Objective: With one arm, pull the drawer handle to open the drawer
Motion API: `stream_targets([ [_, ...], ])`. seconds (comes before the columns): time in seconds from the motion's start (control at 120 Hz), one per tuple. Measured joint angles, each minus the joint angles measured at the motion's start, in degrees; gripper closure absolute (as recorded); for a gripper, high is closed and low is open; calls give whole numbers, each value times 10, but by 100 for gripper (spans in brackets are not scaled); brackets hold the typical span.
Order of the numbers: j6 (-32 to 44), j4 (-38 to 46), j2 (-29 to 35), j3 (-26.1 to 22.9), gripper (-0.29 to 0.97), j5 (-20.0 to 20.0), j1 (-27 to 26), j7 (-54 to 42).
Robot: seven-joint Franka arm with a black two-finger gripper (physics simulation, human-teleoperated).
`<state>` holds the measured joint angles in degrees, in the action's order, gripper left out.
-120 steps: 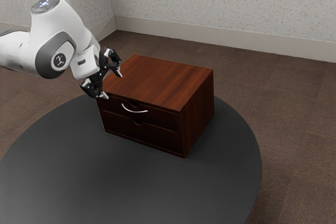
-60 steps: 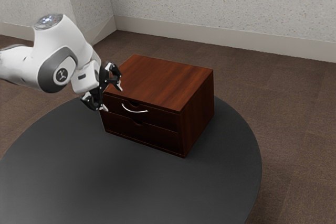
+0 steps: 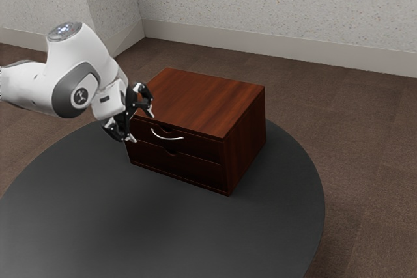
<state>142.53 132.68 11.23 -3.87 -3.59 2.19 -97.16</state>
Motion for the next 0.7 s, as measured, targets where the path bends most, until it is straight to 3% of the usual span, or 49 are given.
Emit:
stream_targets([
  [0.35, 10, 0, -31, 0, 16, -13, 0, -1],
  [0.7, 41, -3, -57, 0, 43, -30, 0, 6],
])
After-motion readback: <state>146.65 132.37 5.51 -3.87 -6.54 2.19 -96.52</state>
